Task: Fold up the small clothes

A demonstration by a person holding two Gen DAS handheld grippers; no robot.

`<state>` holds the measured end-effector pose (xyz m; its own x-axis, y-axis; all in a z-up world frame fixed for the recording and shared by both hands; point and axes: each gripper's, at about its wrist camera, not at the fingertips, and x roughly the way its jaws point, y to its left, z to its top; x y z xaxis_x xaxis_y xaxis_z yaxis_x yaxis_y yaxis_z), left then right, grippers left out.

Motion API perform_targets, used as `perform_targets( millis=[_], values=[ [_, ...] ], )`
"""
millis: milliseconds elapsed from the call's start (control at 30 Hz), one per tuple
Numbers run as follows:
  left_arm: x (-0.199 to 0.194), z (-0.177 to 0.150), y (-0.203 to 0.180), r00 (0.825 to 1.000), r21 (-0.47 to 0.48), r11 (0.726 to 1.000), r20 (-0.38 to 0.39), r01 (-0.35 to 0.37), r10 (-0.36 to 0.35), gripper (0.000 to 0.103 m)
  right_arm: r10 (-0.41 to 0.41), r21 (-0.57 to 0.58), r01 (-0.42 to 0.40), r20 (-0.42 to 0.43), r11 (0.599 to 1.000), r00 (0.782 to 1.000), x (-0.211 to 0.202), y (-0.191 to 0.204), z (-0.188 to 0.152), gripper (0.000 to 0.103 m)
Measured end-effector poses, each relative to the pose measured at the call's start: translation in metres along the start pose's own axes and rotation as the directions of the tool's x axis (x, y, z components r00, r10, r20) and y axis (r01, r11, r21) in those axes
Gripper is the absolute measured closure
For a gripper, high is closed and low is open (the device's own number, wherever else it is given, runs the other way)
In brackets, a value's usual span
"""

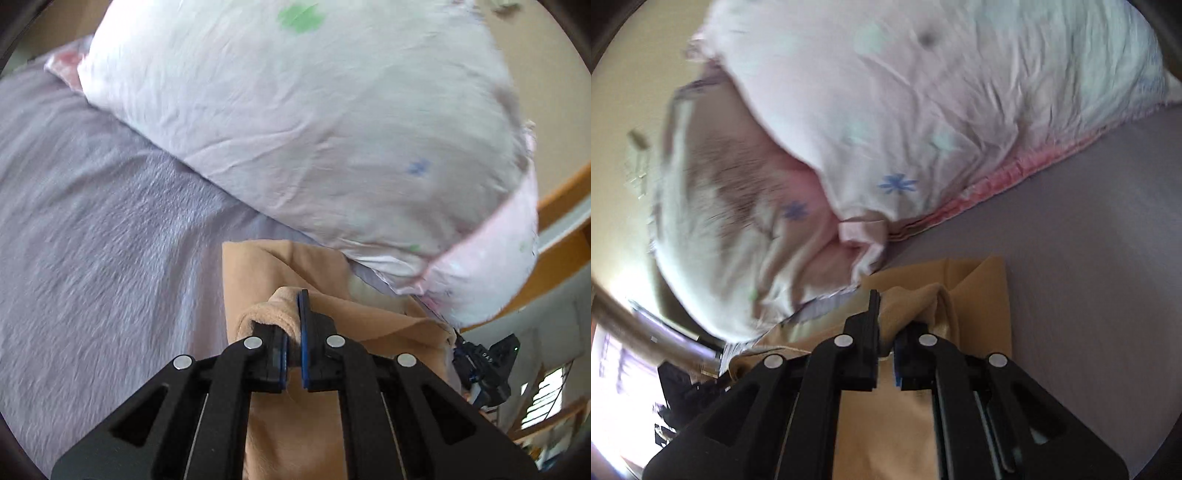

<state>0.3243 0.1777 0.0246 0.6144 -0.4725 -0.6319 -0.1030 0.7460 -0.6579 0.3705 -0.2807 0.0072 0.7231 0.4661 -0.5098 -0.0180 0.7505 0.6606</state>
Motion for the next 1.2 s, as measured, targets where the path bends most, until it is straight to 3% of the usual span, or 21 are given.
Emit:
perform_targets(
  millis=[67, 133, 233, 300, 400, 433, 467, 500, 533, 600, 667, 700, 733, 800, 833, 967, 1067, 1133, 1167, 1200],
  values=[
    [0.006, 0.003, 0.005, 1.000, -0.020, 1.000, -0.021, 0.014, -0.015, 0.099, -0.038, 0.023, 0.038, -0.014, 0.999, 0.999, 0.012, -0.005, 0.002, 0.097],
    [0.010, 0.012, 0.016, 0.995, -0.088, 0.993, -0.047, 0.081, -0.086, 0.099, -0.064, 0.065, 0.066, -0.026, 0.996, 0.998, 0.021, -0.012, 0.003, 0.097],
    [0.009, 0.025, 0.036, 0.974, -0.229, 0.949, -0.014, 0.215, -0.224, 0.098, -0.059, 0.133, 0.064, -0.038, 0.989, 0.997, 0.031, -0.024, 0.004, 0.096],
    [0.009, 0.033, 0.038, 0.971, -0.246, 0.942, -0.005, 0.230, -0.238, 0.098, -0.056, 0.157, 0.061, -0.035, 0.986, 0.998, 0.034, -0.027, 0.004, 0.096],
    [0.006, 0.034, 0.031, 0.977, -0.206, 0.956, -0.010, 0.208, -0.214, 0.095, -0.061, 0.186, 0.063, -0.017, 0.981, 0.998, 0.030, -0.030, 0.006, 0.094],
    [0.001, 0.032, 0.029, 0.975, -0.199, 0.955, 0.010, 0.218, -0.221, 0.088, -0.060, 0.202, 0.058, 0.001, 0.978, 0.998, 0.022, -0.033, 0.011, 0.089],
    [-0.004, 0.031, 0.029, 0.976, -0.193, 0.957, 0.041, 0.217, -0.214, 0.053, -0.064, 0.211, 0.059, 0.020, 0.976, 0.998, 0.016, -0.035, 0.012, 0.083],
    [-0.017, 0.031, 0.031, 0.976, -0.190, 0.960, 0.110, 0.207, -0.189, 0.011, -0.053, 0.220, 0.040, 0.051, 0.975, 0.997, 0.010, -0.037, 0.013, 0.067],
    [-0.029, 0.030, 0.034, 0.968, -0.193, 0.957, 0.173, 0.215, -0.182, 0.005, -0.035, 0.217, 0.020, 0.064, 0.976, 0.997, 0.006, -0.036, 0.013, 0.057],
    [-0.041, 0.031, 0.036, 0.959, -0.173, 0.955, 0.193, 0.243, -0.209, 0.005, -0.036, 0.195, 0.022, 0.066, 0.980, 0.997, -0.003, -0.029, 0.011, 0.053],
    [-0.048, 0.028, 0.032, 0.973, -0.144, 0.970, 0.157, 0.195, -0.172, 0.005, -0.041, 0.160, 0.027, 0.087, 0.987, 0.995, -0.009, -0.016, 0.008, 0.046],
    [-0.051, 0.024, 0.030, 0.979, -0.117, 0.979, 0.135, 0.170, -0.154, 0.005, -0.038, 0.136, 0.022, 0.116, 0.991, 0.993, -0.015, -0.011, 0.007, 0.040],
    [-0.051, 0.020, 0.027, 0.983, -0.092, 0.984, 0.114, 0.151, -0.141, 0.005, -0.042, 0.108, 0.025, 0.158, 0.994, 0.987, -0.021, -0.005, 0.006, 0.026],
    [-0.050, 0.006, 0.023, 0.990, -0.053, 0.990, 0.064, 0.131, -0.128, 0.006, -0.048, 0.046, 0.037, 0.264, 0.998, 0.963, -0.035, 0.004, 0.006, 0.014],
    [-0.050, 0.000, 0.023, 0.992, -0.036, 0.992, 0.035, 0.124, -0.123, 0.006, -0.023, 0.009, 0.022, 0.285, 1.000, 0.958, -0.039, 0.008, 0.008, 0.013],
    [-0.045, -0.024, 0.016, 0.995, 0.030, 0.995, -0.039, 0.092, -0.091, 0.006, 0.038, -0.016, -0.036, 0.152, 0.999, 0.988, -0.032, 0.008, 0.012, 0.013],
    [-0.042, -0.039, 0.015, 0.995, 0.072, 0.996, -0.085, 0.056, -0.050, 0.006, 0.073, -0.026, -0.072, 0.029, 0.997, 0.997, -0.016, 0.009, 0.004, 0.013],
    [-0.036, -0.046, 0.014, 0.993, 0.067, 0.996, -0.109, 0.056, -0.048, 0.006, 0.019, -0.041, -0.023, -0.077, 0.999, 0.997, 0.001, 0.009, -0.013, 0.013],
    [-0.031, -0.049, 0.015, 0.991, 0.061, 0.997, -0.126, 0.057, -0.049, 0.006, -0.092, -0.042, 0.087, -0.134, 0.995, 0.987, 0.014, 0.003, -0.018, 0.015],
    [-0.029, -0.044, 0.020, 0.989, 0.052, 0.997, -0.137, 0.057, -0.050, 0.007, -0.089, -0.054, 0.083, -0.123, 0.995, 0.988, 0.012, 0.003, -0.026, 0.017]
  ],
)
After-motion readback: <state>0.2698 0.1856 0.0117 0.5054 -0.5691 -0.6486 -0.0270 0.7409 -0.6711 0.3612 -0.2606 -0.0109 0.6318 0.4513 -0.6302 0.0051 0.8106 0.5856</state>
